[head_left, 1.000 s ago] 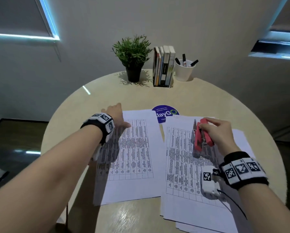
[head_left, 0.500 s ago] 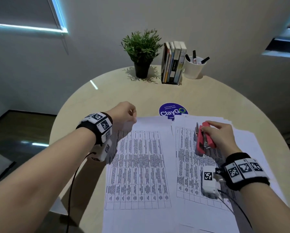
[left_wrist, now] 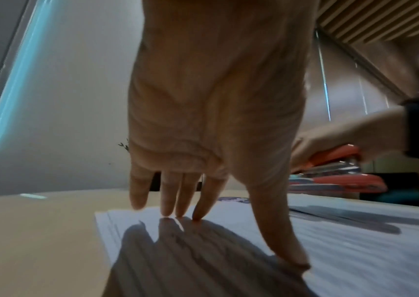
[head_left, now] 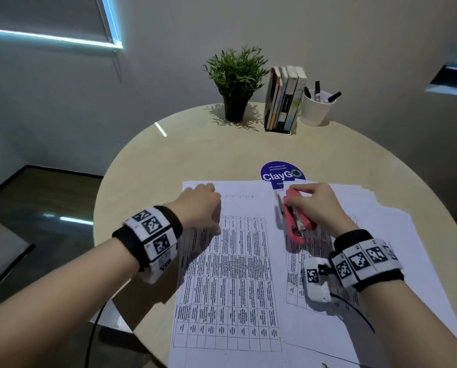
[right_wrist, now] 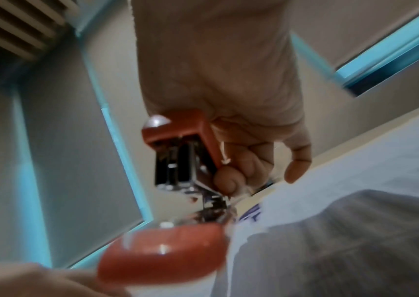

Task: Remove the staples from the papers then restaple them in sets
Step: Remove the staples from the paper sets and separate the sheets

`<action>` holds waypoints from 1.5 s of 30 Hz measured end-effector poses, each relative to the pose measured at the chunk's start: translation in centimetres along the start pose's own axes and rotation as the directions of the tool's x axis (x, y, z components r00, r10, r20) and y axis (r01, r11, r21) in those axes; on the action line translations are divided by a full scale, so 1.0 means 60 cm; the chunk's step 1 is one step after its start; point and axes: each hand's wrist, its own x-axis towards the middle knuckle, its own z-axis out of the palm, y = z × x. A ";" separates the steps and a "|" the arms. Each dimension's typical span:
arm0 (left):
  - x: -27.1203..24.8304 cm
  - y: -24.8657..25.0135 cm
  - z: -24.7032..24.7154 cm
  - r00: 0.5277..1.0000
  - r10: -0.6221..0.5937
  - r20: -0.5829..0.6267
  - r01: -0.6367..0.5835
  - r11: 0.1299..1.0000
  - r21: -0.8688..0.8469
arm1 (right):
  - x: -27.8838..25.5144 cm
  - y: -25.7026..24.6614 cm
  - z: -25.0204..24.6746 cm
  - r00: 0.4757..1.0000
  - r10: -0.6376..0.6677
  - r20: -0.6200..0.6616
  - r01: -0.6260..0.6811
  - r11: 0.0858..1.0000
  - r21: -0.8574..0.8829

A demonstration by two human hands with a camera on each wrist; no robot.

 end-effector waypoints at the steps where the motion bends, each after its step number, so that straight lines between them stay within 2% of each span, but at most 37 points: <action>1: -0.013 -0.001 0.007 0.997 0.017 0.071 -0.017 1.000 -0.008 | -0.001 -0.013 0.018 0.998 -0.012 0.054 0.014 0.999 -0.041; 3: -0.033 -0.001 0.022 0.984 0.048 0.174 -0.037 0.997 -0.066 | -0.008 -0.042 0.056 0.986 -0.056 0.159 0.080 0.986 -0.149; 4: -0.039 0.000 0.027 0.981 0.057 0.188 -0.041 0.995 -0.089 | -0.011 -0.056 0.075 0.979 -0.094 0.183 0.136 0.963 -0.232; 6: -0.043 0.000 0.031 0.983 0.065 0.171 -0.045 0.992 -0.116 | -0.014 -0.075 0.108 0.965 -0.149 0.214 0.223 0.897 -0.382; 9: -0.042 0.000 0.031 0.986 0.063 0.157 -0.039 0.988 -0.148 | -0.015 -0.089 0.142 0.960 -0.171 0.220 0.263 0.818 -0.511; 12: -0.042 0.000 0.031 0.986 0.071 0.151 -0.050 0.989 -0.137 | -0.012 -0.095 0.158 0.963 -0.178 0.201 0.262 0.785 -0.561; 16: -0.043 0.003 0.030 0.982 0.079 0.170 -0.064 0.994 -0.091 | -0.002 -0.095 0.169 0.964 -0.193 0.183 0.263 0.788 -0.556; 21: -0.043 0.001 0.032 0.980 0.088 0.181 -0.076 0.994 -0.073 | 0.000 -0.085 0.202 0.975 -0.195 0.102 0.217 0.776 -0.592; 23: -0.043 0.000 0.032 0.980 0.089 0.180 -0.078 0.995 -0.068 | -0.001 -0.086 0.205 0.964 -0.242 0.113 0.257 0.721 -0.644; 25: -0.042 0.001 0.031 0.980 0.083 0.183 -0.072 0.995 -0.063 | -0.001 -0.093 0.201 0.926 -0.337 0.170 0.350 0.598 -0.721; 26: -0.042 0.002 0.030 0.979 0.080 0.185 -0.070 0.996 -0.060 | -0.003 -0.098 0.199 0.915 -0.357 0.186 0.370 0.565 -0.737; 27: -0.042 0.003 0.029 0.979 0.080 0.185 -0.070 0.996 -0.057 | -0.002 -0.098 0.198 0.916 -0.355 0.185 0.368 0.566 -0.738; 28: -0.042 0.003 0.028 0.980 0.080 0.184 -0.070 0.996 -0.056 | -0.001 -0.097 0.197 0.932 -0.323 0.167 0.341 0.619 -0.707; 30: -0.043 0.003 0.028 0.980 0.081 0.183 -0.073 0.996 -0.055 | 0.002 -0.088 0.200 0.969 -0.227 0.100 0.243 0.788 -0.566; 31: -0.044 0.003 0.028 0.980 0.081 0.183 -0.073 0.996 -0.051 | 0.006 -0.086 0.203 0.979 -0.195 0.063 0.199 0.830 -0.522; 33: -0.045 0.001 0.028 0.979 0.082 0.187 -0.073 0.996 -0.055 | 0.011 -0.086 0.209 0.981 -0.189 0.048 0.186 0.835 -0.519; 37: -0.041 -0.001 0.032 0.979 0.083 0.186 -0.070 0.995 -0.072 | 0.021 -0.093 0.214 0.970 -0.230 0.074 0.229 0.776 -0.587; 42: -0.039 0.001 0.024 0.978 0.073 0.194 -0.060 0.996 -0.073 | 0.046 -0.097 0.192 0.991 -0.132 0.010 0.125 0.903 -0.411; 45: -0.027 -0.011 0.012 0.999 0.015 0.034 -0.010 0.991 -0.137 | 0.050 -0.089 0.162 0.994 -0.108 -0.022 0.097 0.954 -0.283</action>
